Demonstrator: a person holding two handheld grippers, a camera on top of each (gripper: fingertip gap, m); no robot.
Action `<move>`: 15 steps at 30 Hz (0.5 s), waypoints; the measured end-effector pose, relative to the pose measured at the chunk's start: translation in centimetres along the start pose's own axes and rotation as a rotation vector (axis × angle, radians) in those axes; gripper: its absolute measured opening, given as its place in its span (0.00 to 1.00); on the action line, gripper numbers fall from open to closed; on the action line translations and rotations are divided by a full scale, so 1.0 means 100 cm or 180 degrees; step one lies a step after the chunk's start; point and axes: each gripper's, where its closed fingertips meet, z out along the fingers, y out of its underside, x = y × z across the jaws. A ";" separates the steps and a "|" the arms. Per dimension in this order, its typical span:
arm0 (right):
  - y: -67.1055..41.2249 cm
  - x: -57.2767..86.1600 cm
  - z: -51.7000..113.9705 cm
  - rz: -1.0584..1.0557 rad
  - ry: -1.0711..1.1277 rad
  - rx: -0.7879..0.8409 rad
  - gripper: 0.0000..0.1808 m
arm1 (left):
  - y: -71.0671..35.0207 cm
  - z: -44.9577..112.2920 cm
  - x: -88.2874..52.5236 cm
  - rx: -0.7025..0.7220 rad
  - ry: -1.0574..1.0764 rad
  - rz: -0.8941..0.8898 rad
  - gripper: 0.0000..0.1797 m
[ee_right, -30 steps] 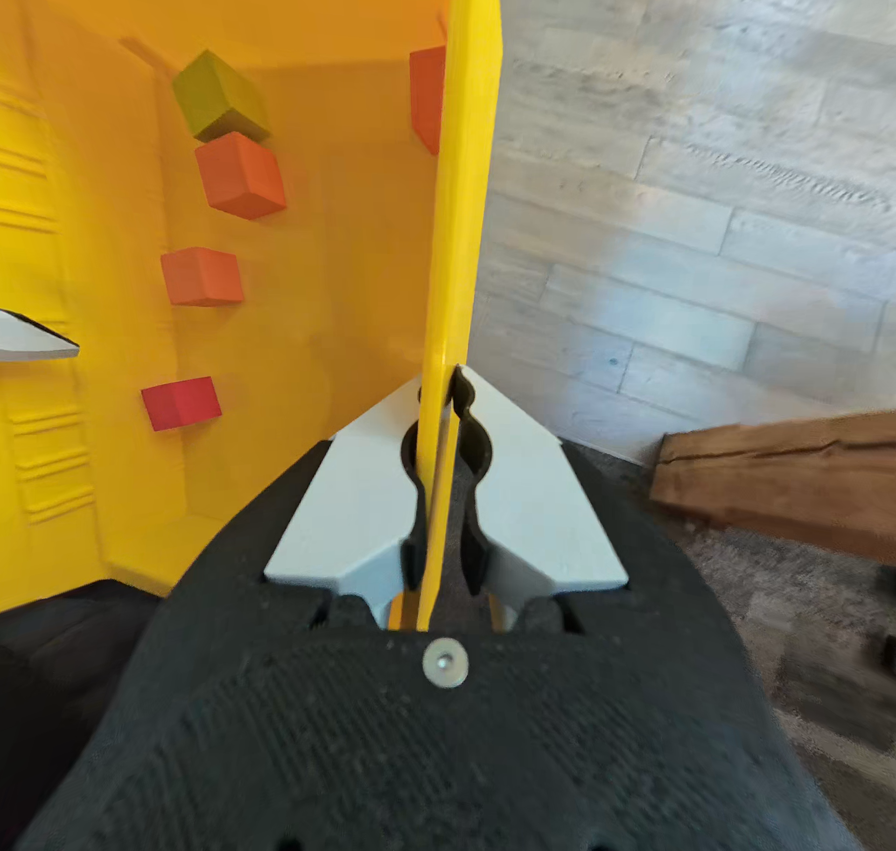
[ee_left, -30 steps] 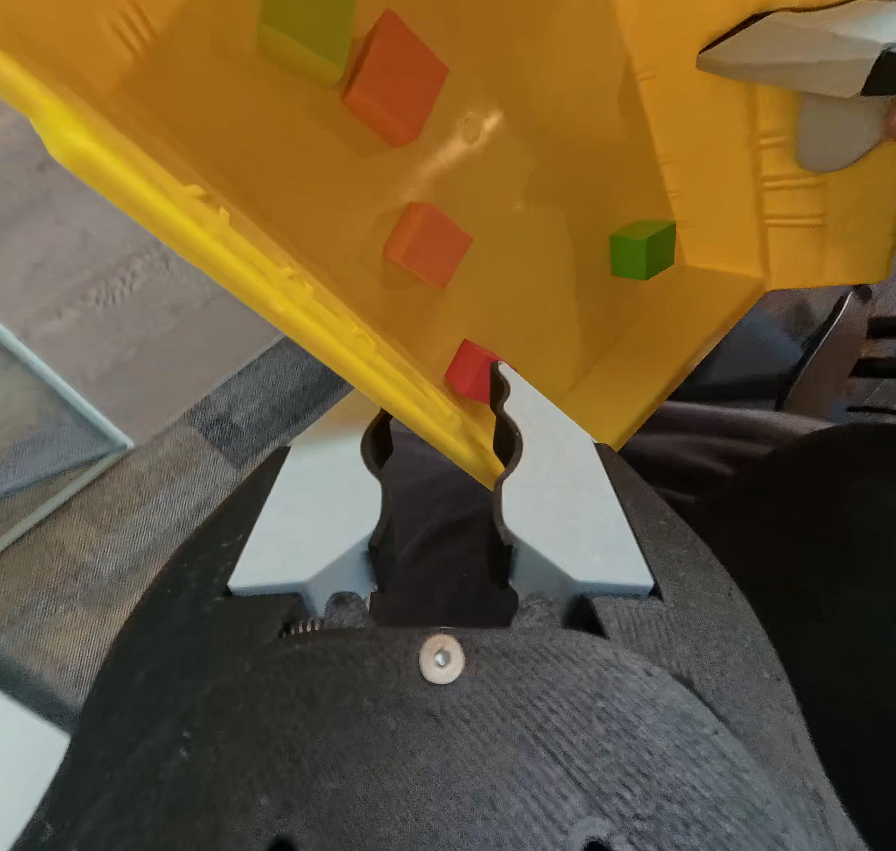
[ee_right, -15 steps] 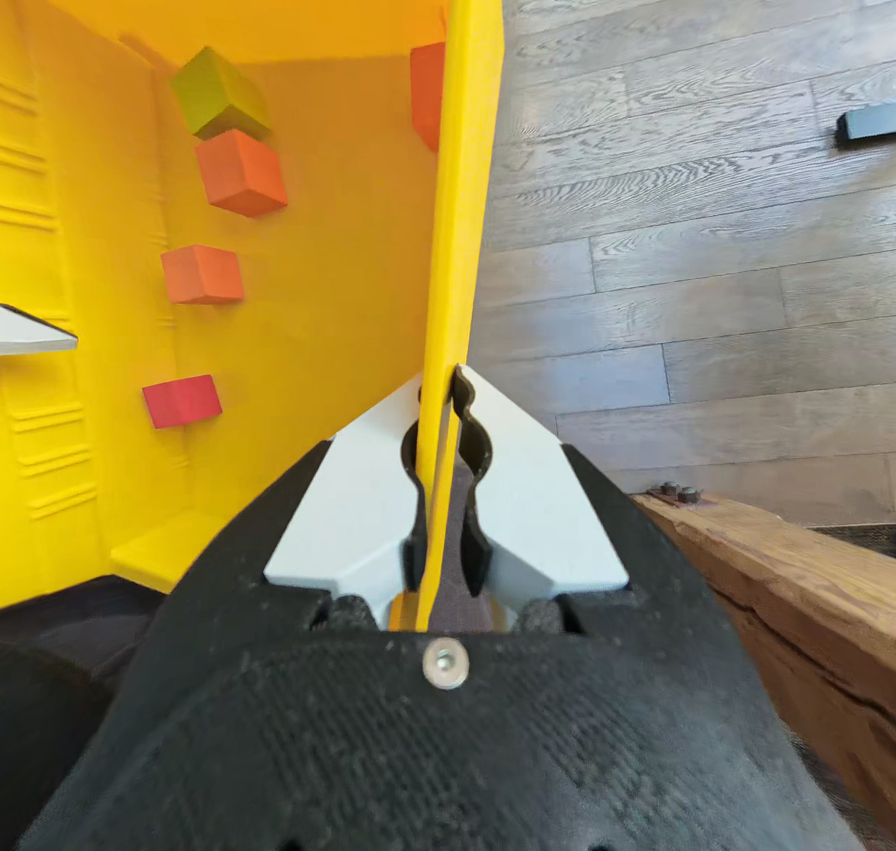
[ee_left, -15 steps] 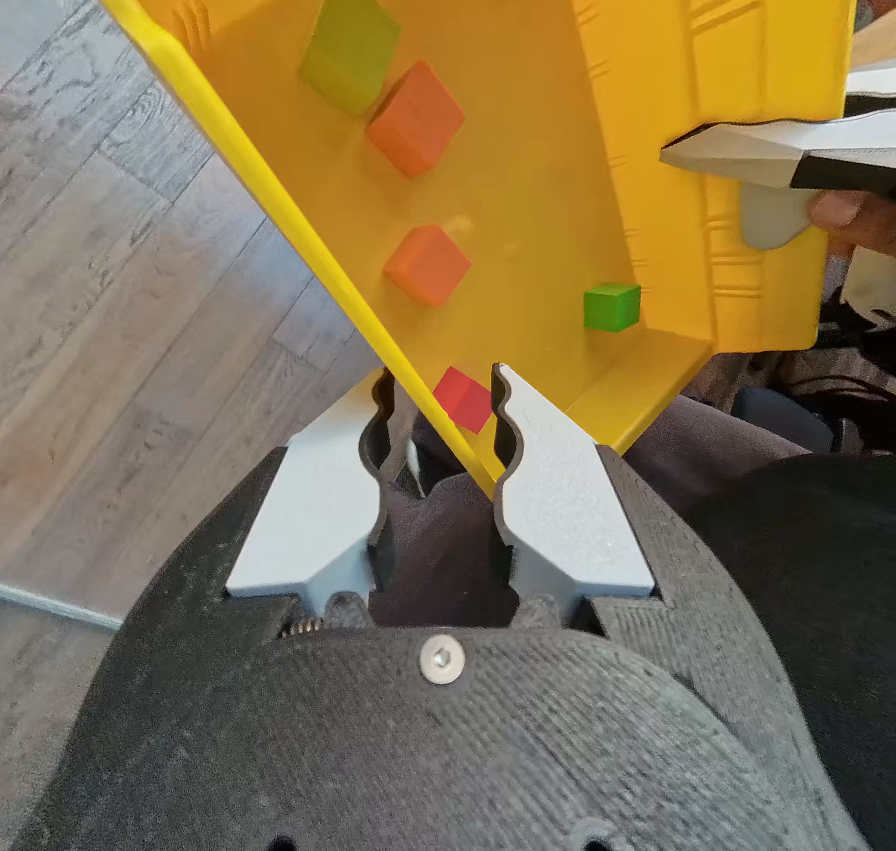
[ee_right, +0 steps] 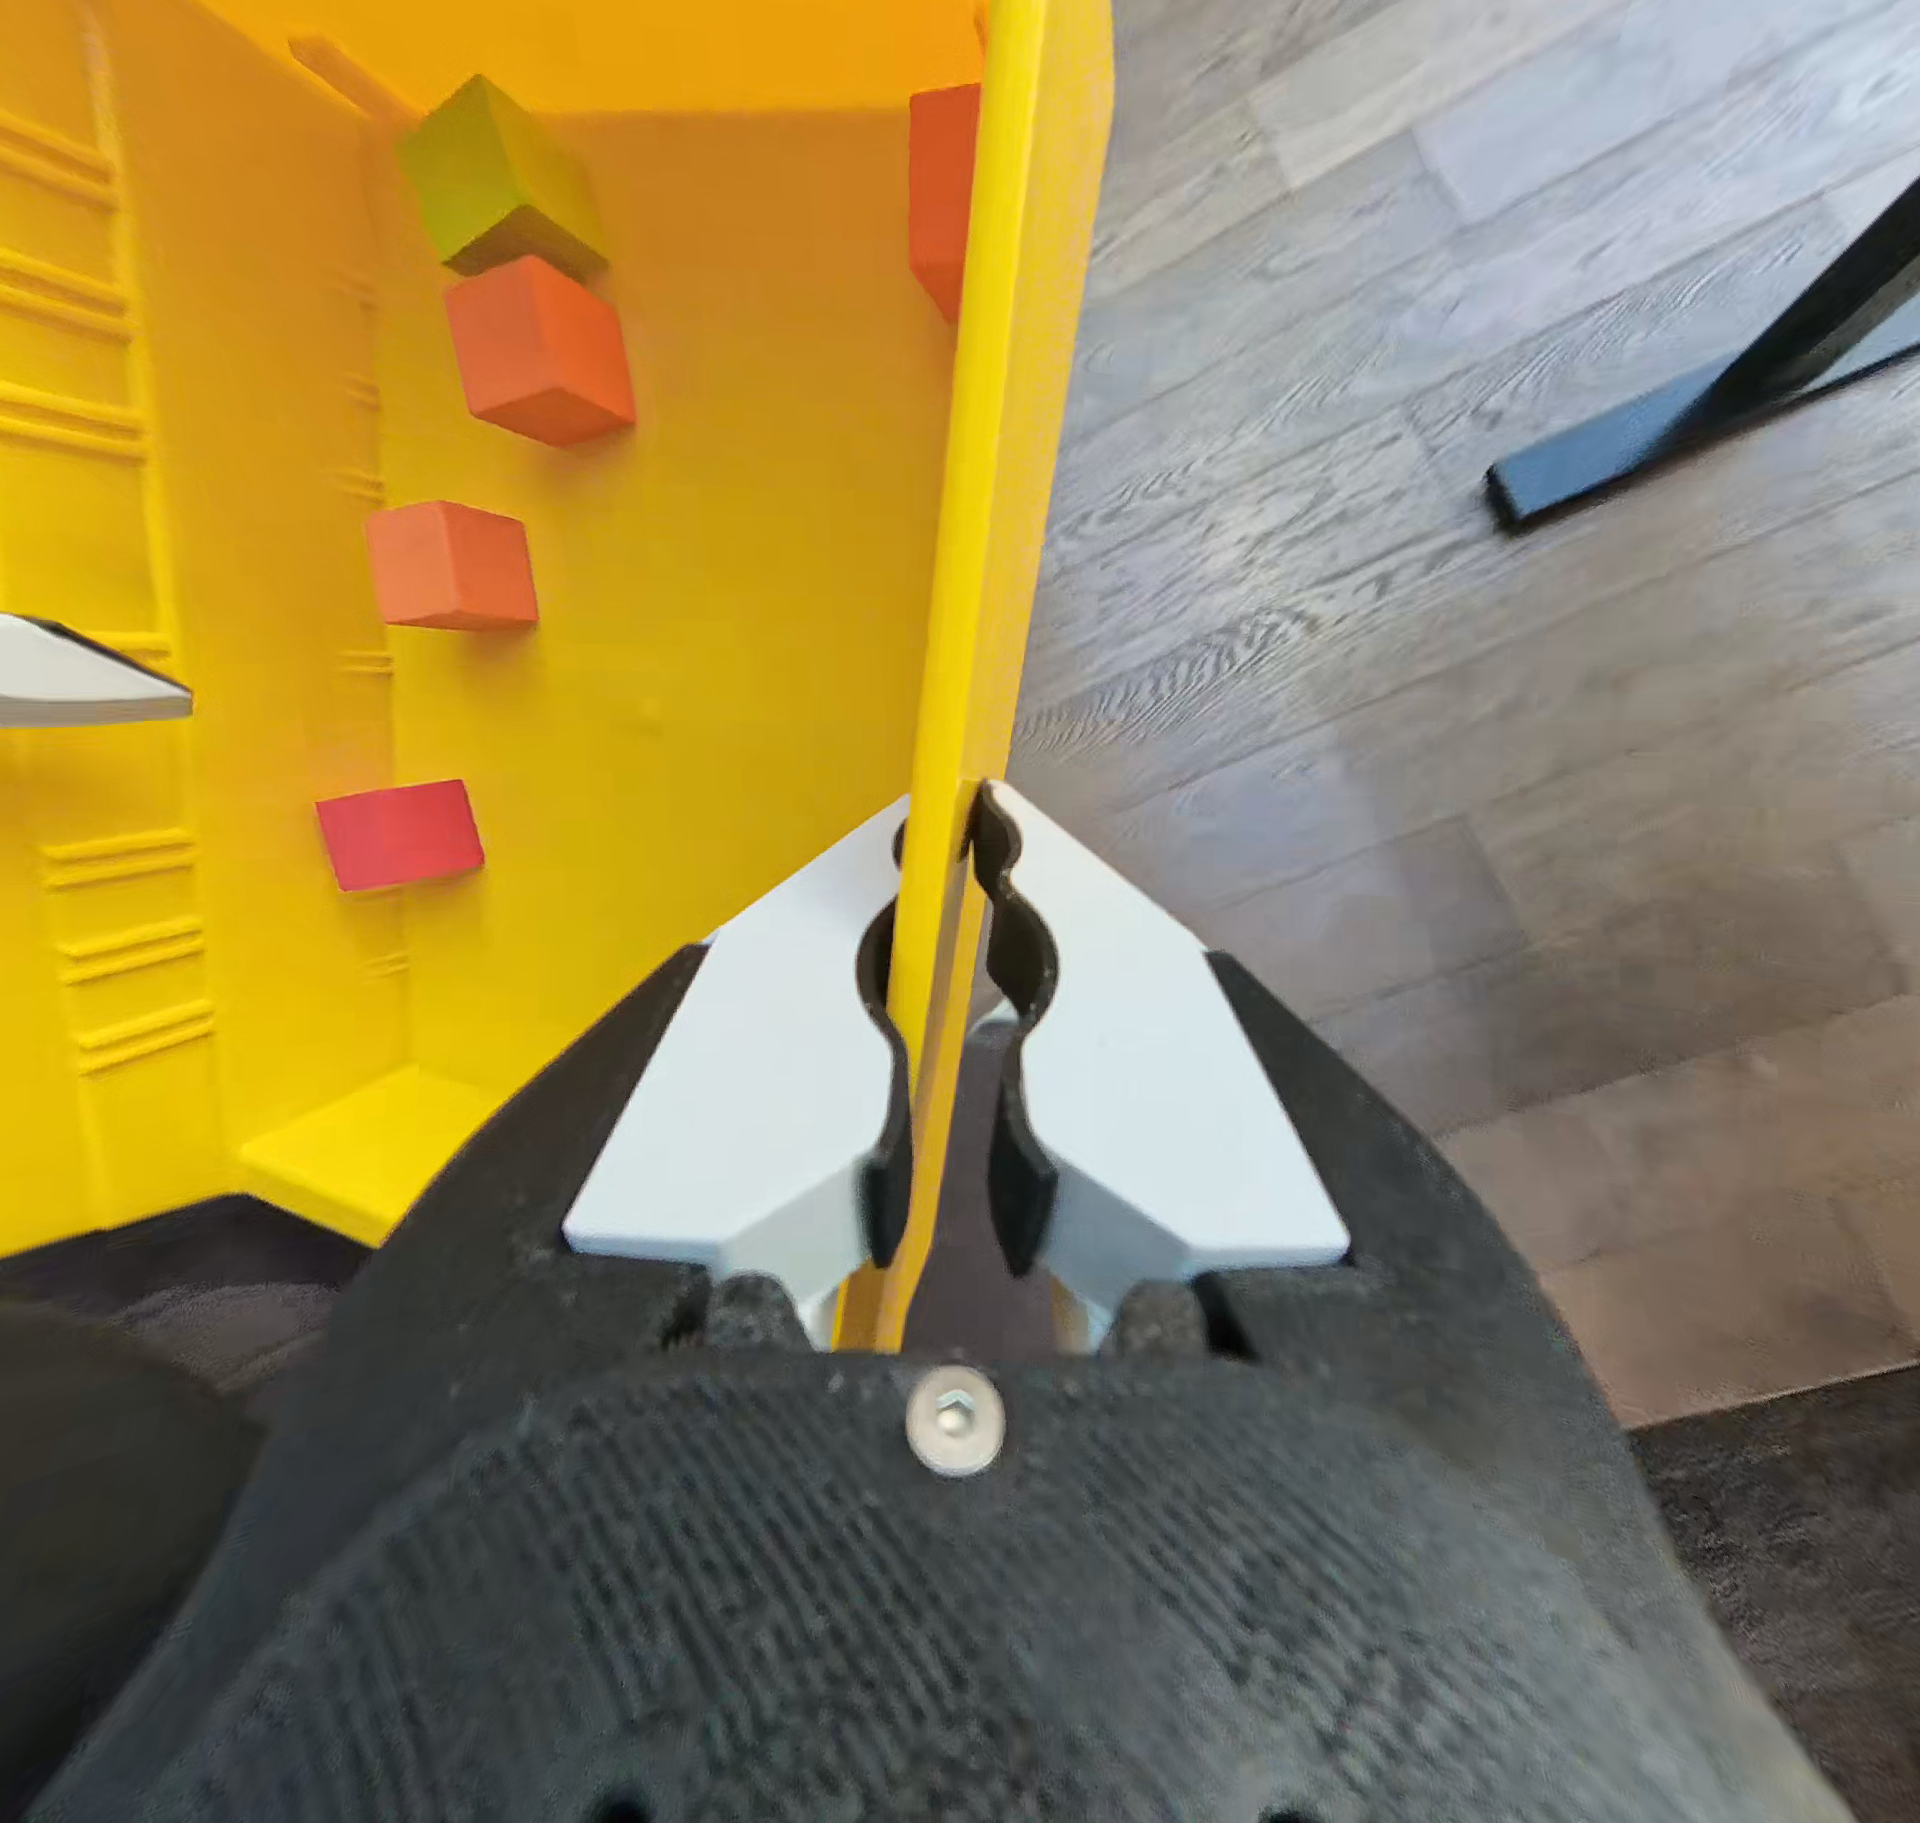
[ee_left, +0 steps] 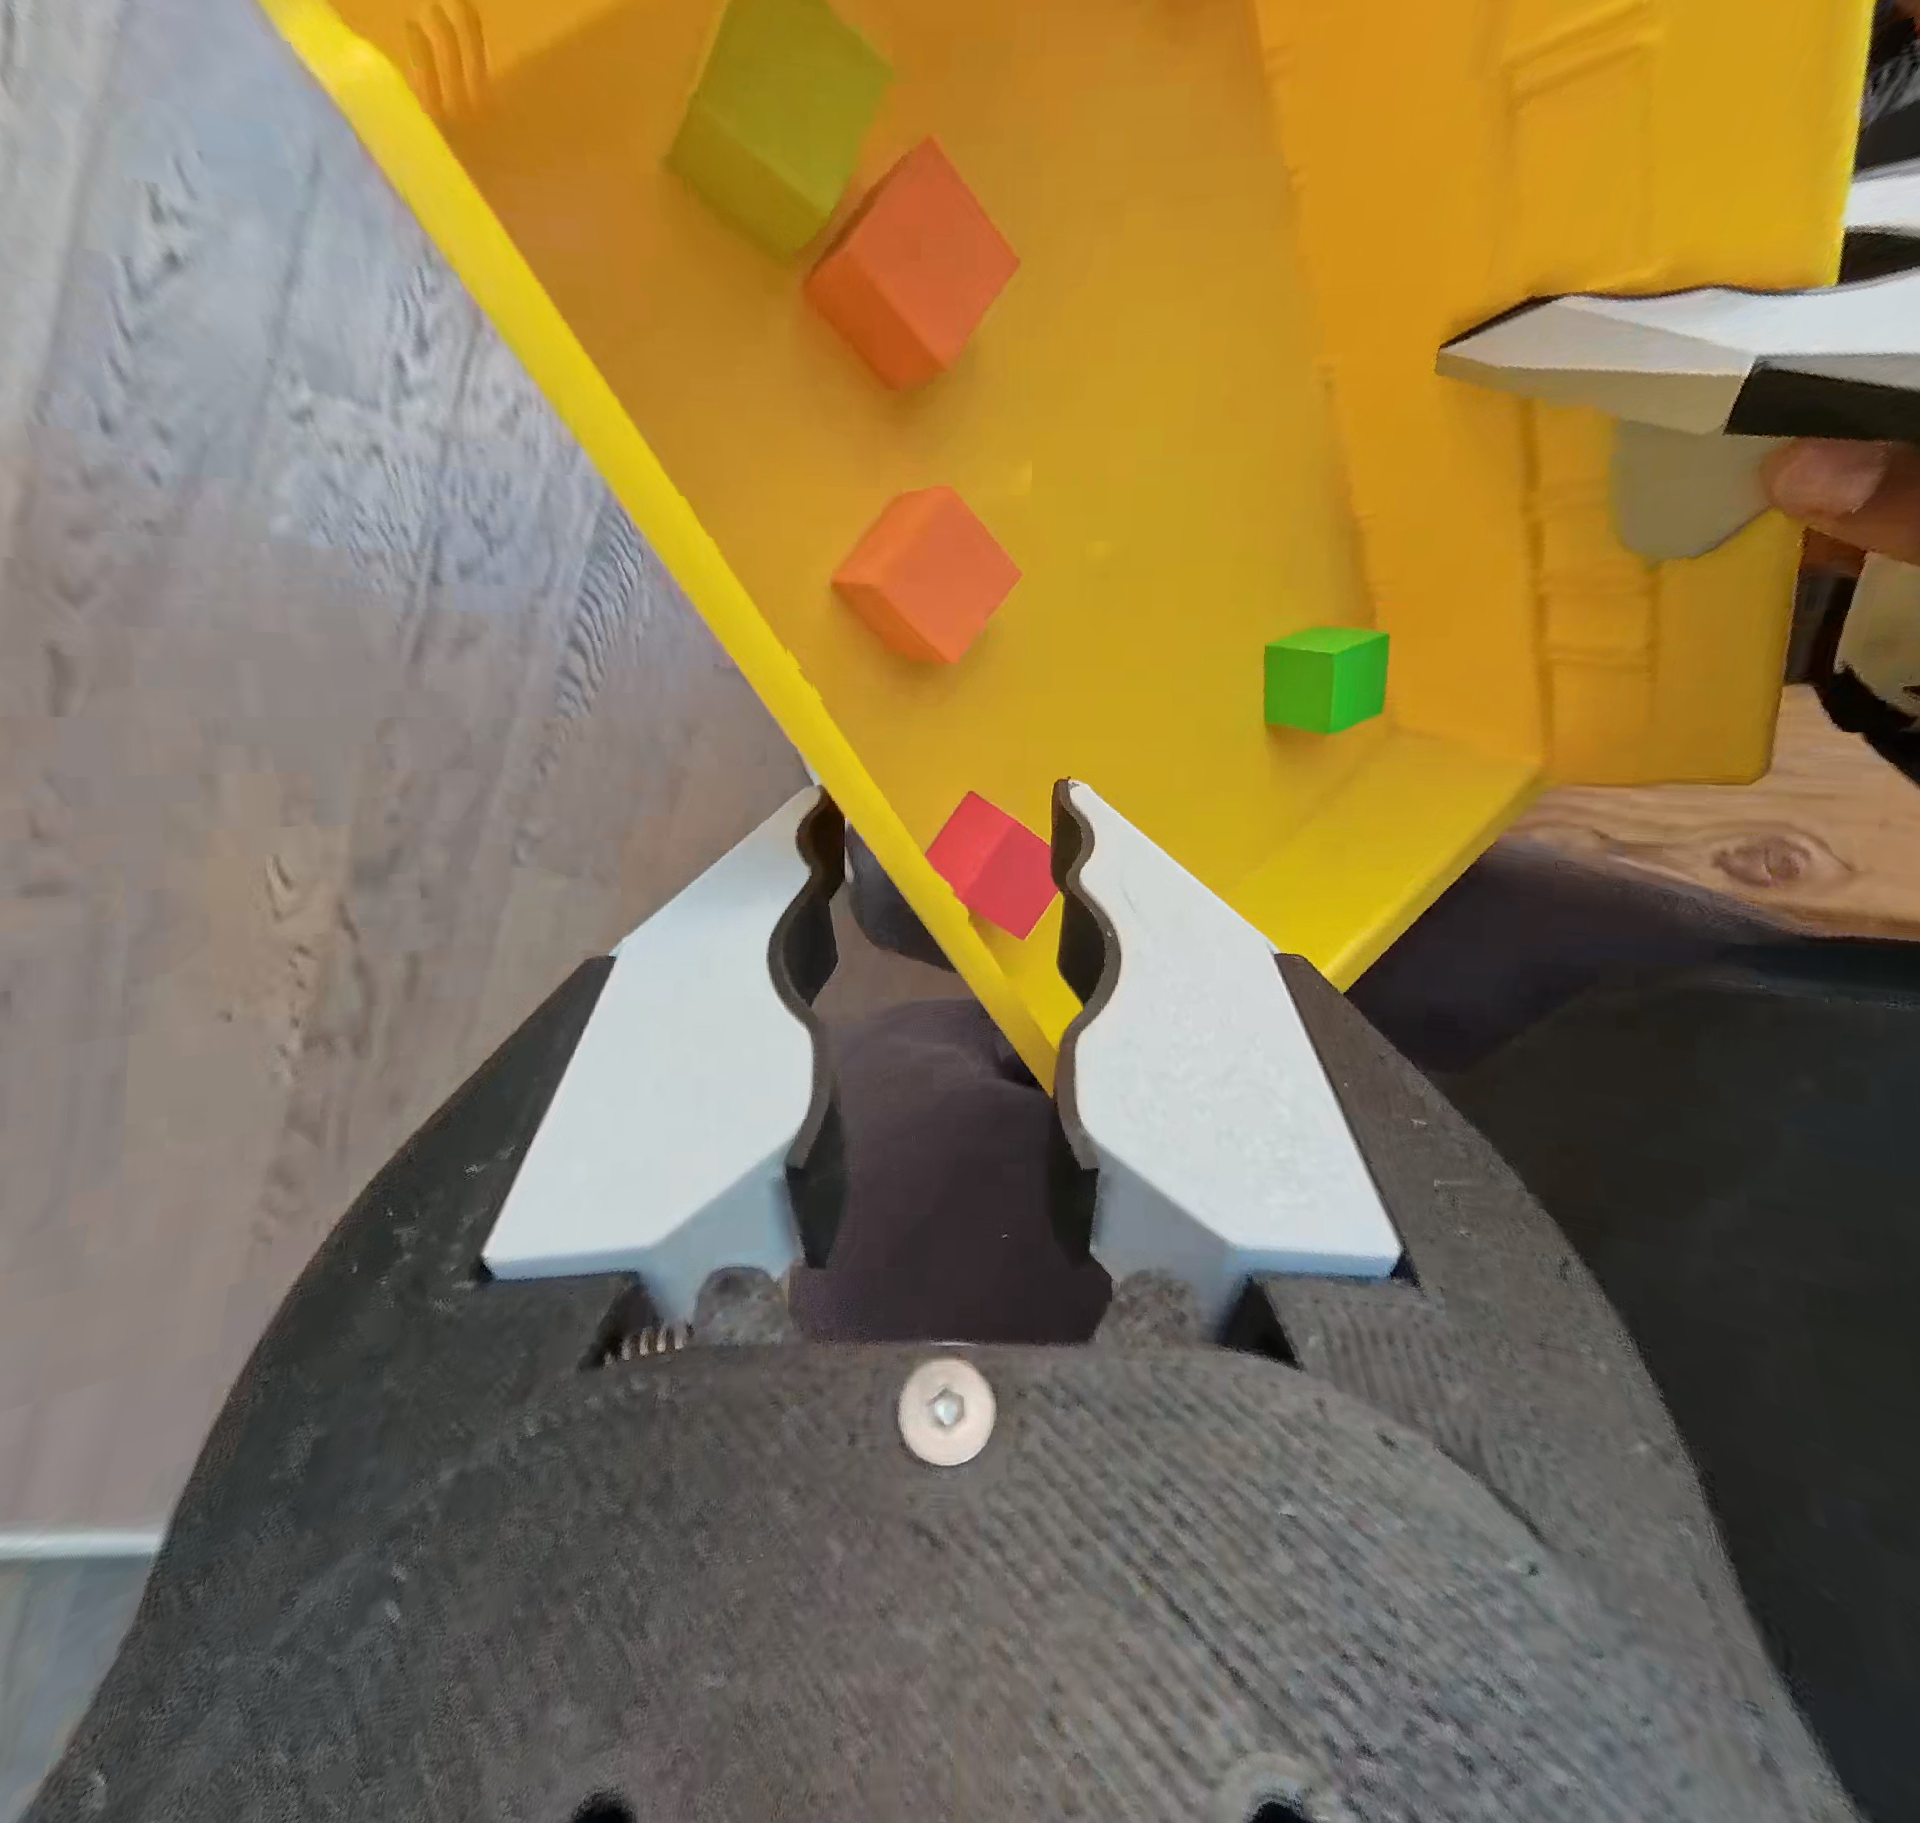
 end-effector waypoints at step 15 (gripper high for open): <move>-0.444 0.237 0.230 0.0121 0.0552 0.0069 0.02 | -0.501 0.147 -0.224 0.0175 0.0802 0.0145 0.18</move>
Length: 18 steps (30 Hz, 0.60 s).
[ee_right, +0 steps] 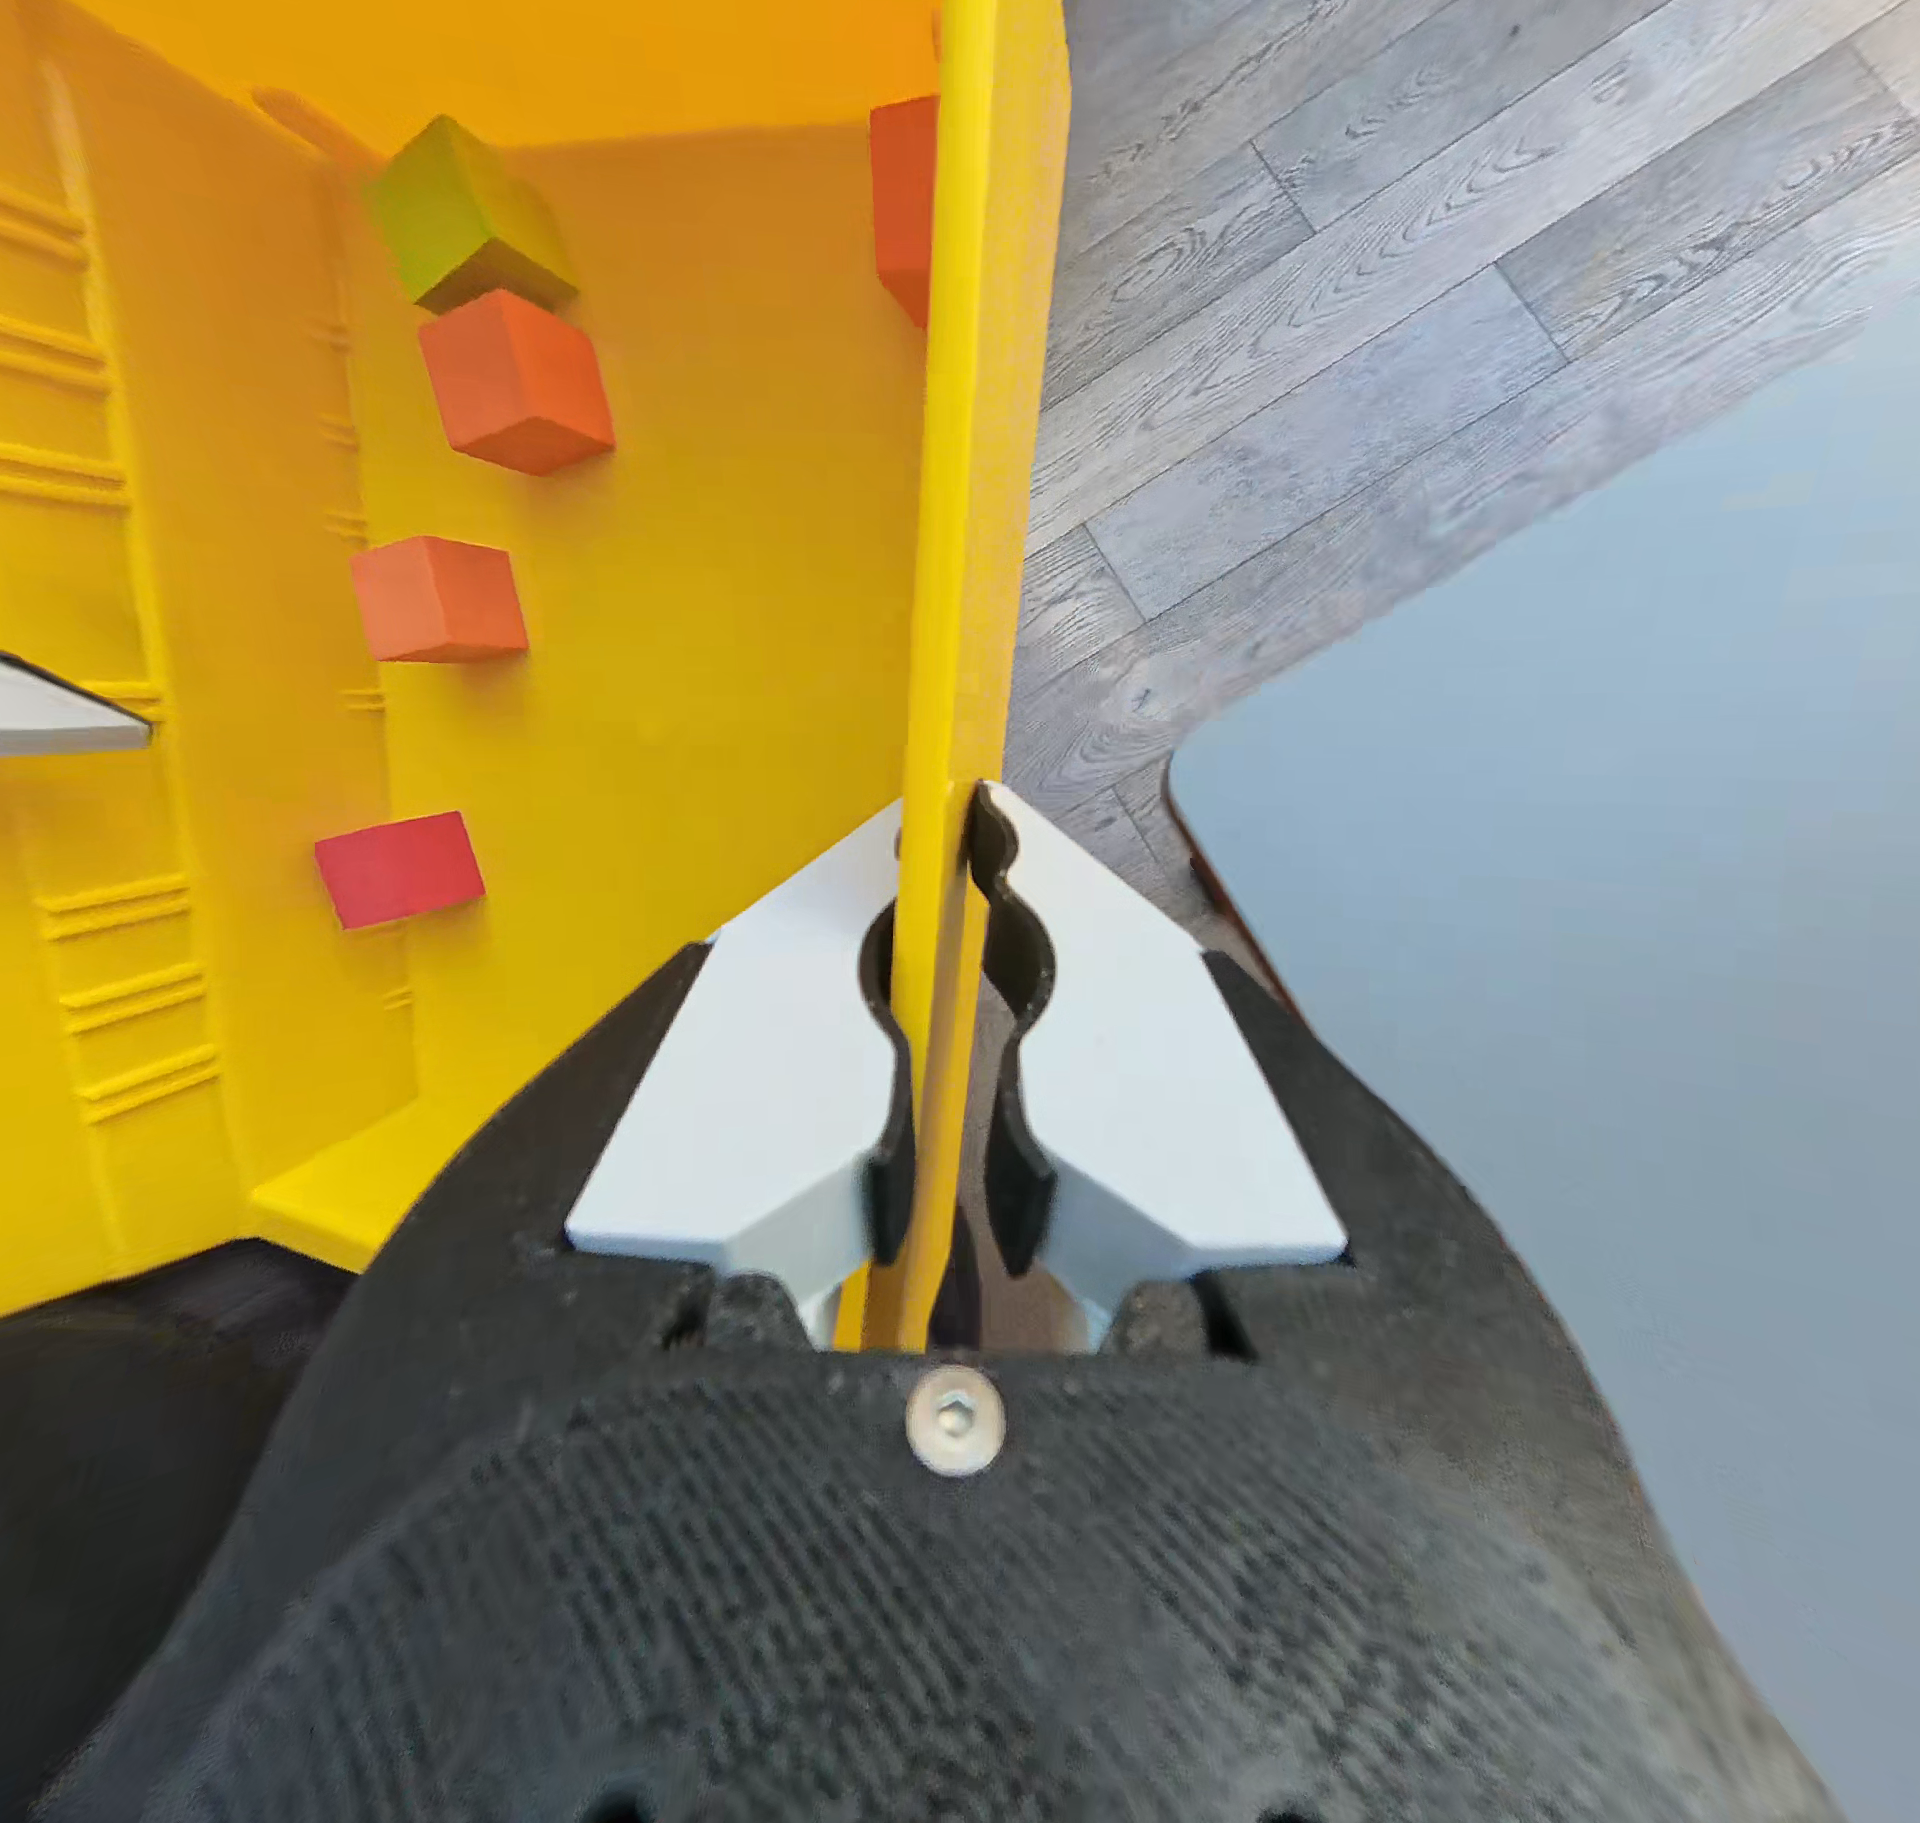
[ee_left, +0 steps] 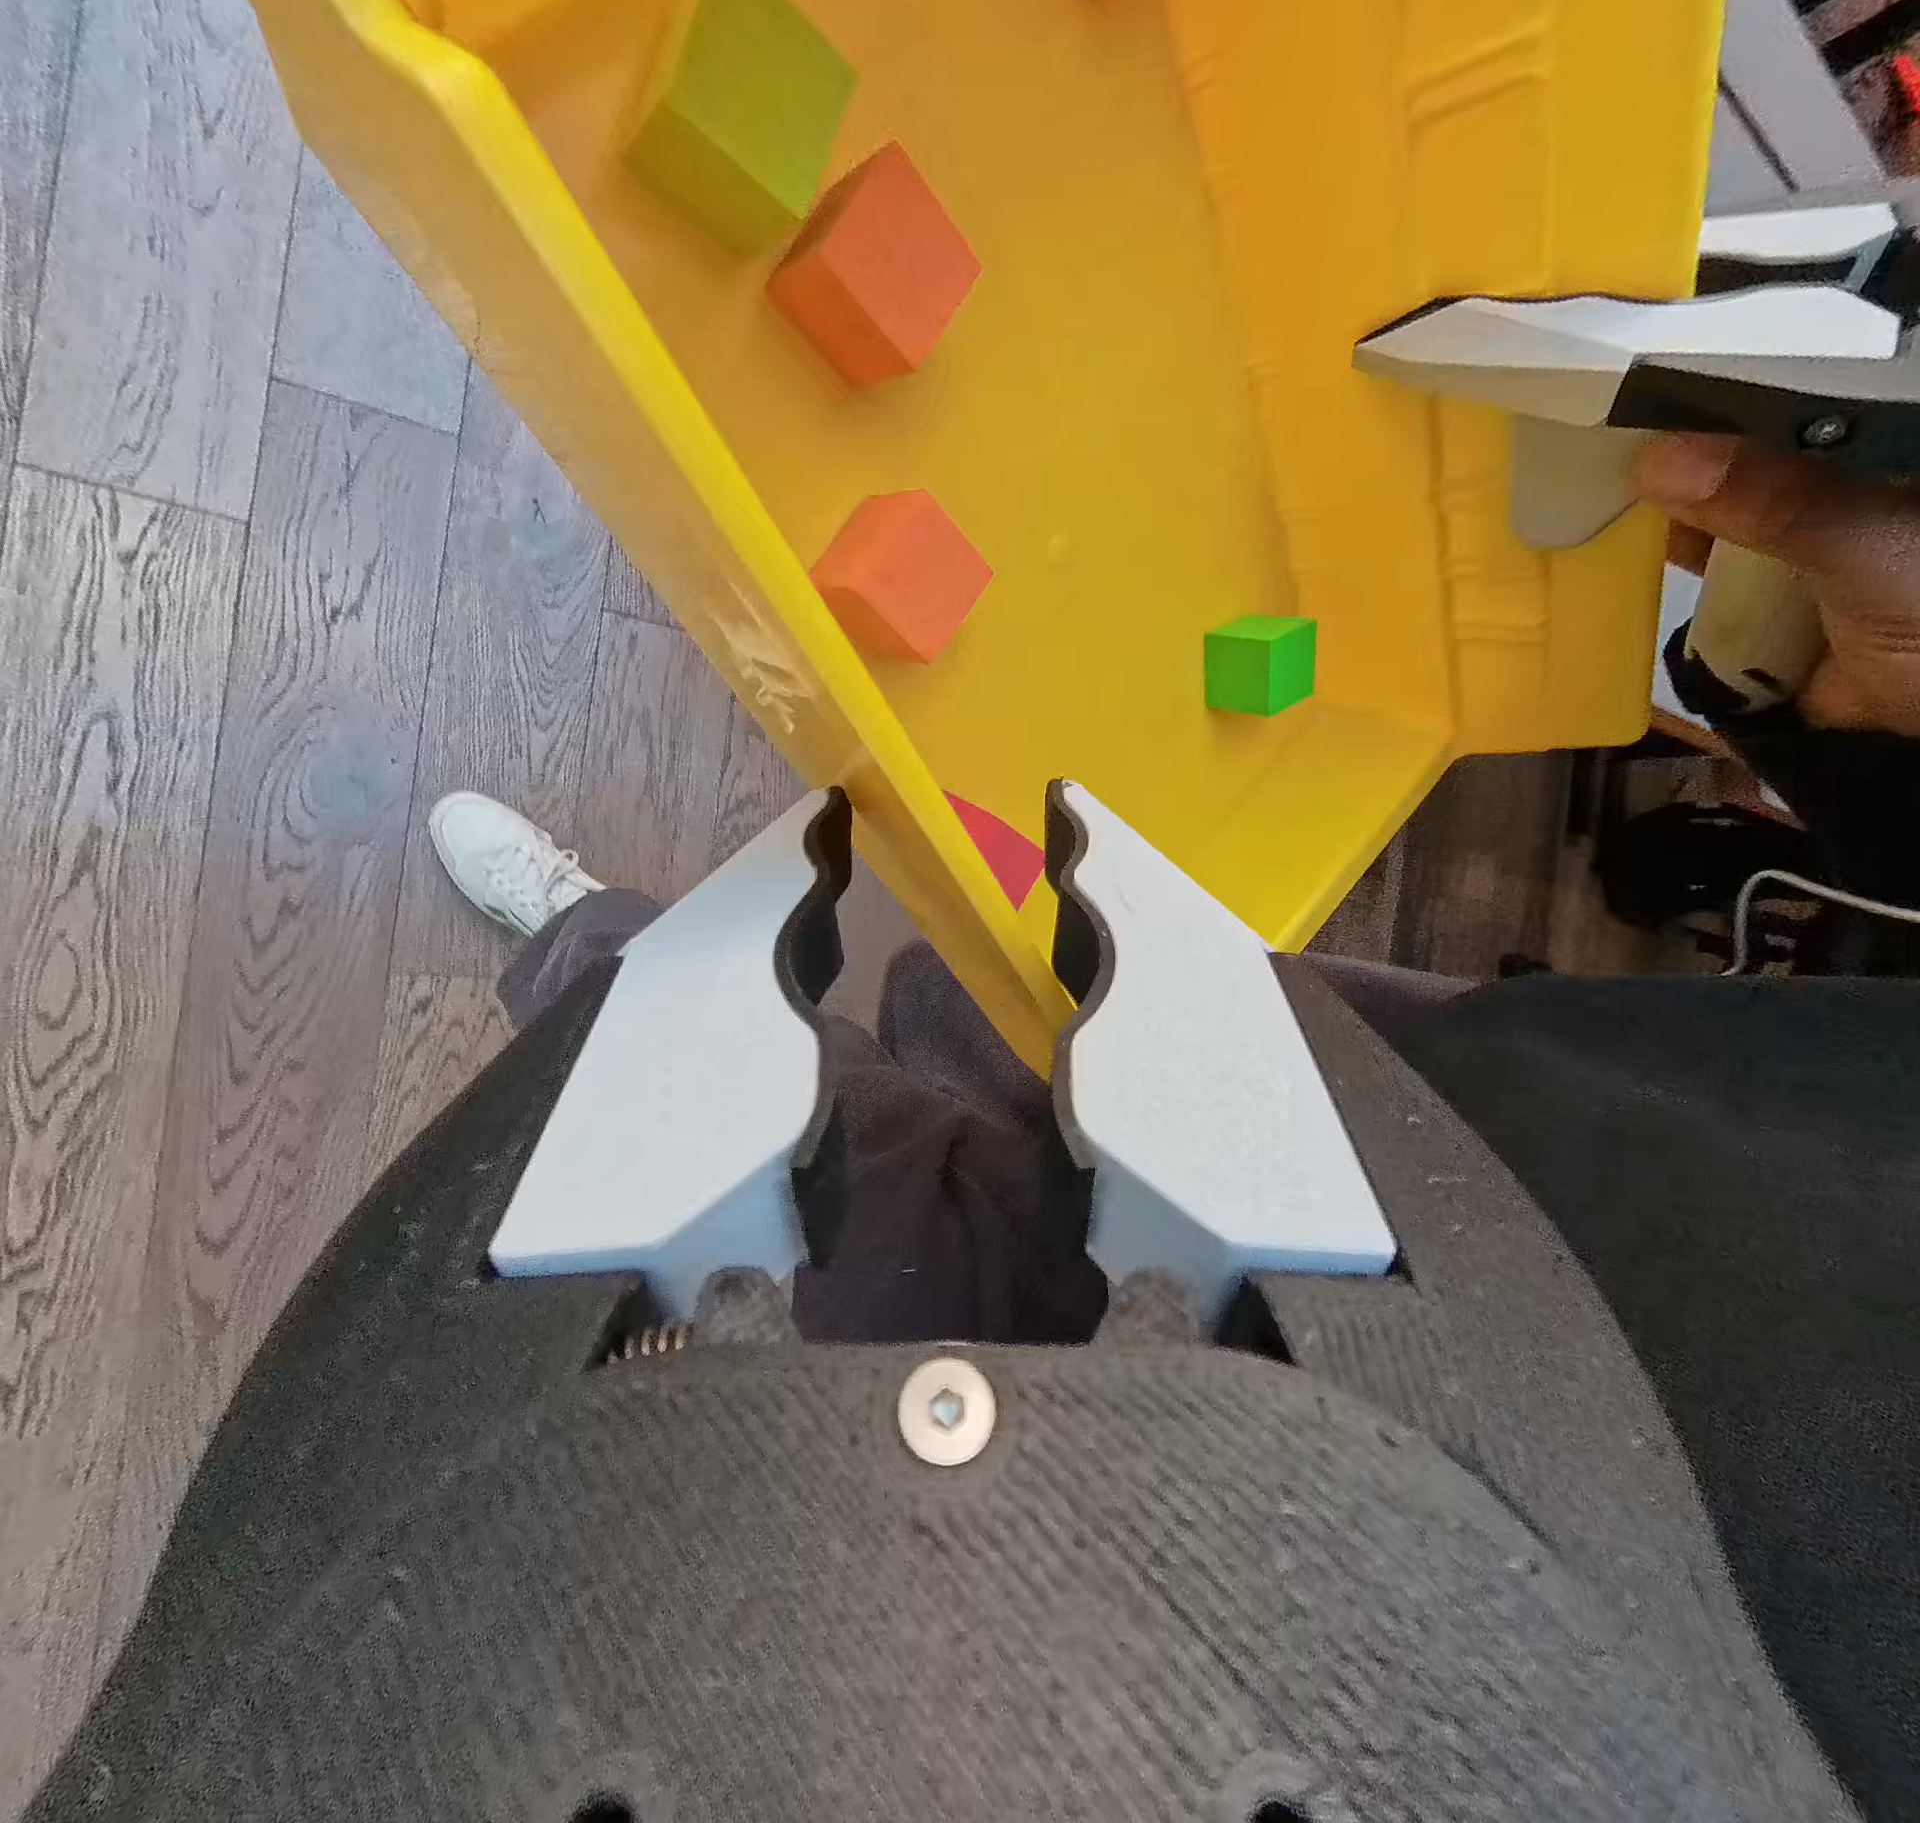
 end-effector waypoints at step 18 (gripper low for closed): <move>-0.486 0.248 0.346 0.0731 -0.0085 0.0155 0.02 | -0.584 0.155 -0.302 -0.0450 -0.0021 0.0309 0.18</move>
